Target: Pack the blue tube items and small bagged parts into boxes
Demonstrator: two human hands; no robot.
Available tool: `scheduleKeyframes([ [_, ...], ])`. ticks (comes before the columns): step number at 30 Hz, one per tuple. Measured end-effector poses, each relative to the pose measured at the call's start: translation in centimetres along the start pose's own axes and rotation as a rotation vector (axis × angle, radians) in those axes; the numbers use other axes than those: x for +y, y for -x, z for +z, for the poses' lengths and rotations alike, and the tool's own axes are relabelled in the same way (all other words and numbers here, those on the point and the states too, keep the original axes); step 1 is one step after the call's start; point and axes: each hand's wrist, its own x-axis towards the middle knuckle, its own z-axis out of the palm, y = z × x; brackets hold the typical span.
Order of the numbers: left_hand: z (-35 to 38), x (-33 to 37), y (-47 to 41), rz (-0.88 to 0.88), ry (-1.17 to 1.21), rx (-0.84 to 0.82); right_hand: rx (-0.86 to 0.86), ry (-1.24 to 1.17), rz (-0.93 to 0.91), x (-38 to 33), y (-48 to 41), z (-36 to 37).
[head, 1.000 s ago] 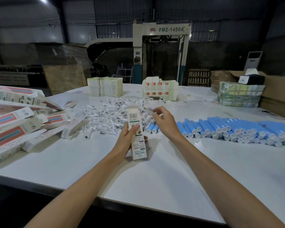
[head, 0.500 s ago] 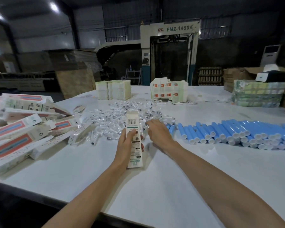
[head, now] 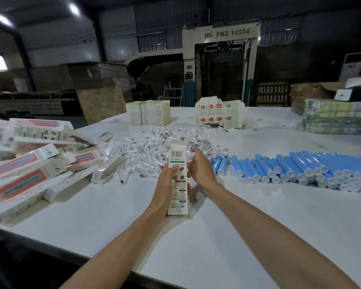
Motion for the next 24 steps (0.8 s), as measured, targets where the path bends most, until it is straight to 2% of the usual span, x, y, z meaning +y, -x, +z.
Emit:
scheduleKeyframes([
  [2,0.3,0.0,-0.1,-0.021,-0.019,-0.050,0.037,-0.115,0.084,0.5,0.3,-2.7],
  [5,1.5,0.1,0.0,-0.092,0.030,-0.127,0.096,-0.198,0.063,1.2,1.9,-7.8],
  [9,3.7,0.8,-0.4,-0.100,-0.067,-0.255,0.299,-0.412,0.111,1.9,4.2,-14.1],
  [15,8.7,2.1,0.0,-0.117,-0.080,-0.413,0.457,-0.634,0.038,-0.5,5.6,-19.6],
  [19,10.7,0.5,1.1,-0.138,-0.053,-0.415,0.514,-0.582,-0.043,-2.5,4.7,-21.4],
  [24,10.8,-0.1,1.5,-0.160,0.020,-0.413,0.382,-0.306,-0.045,-3.2,4.3,-20.6],
])
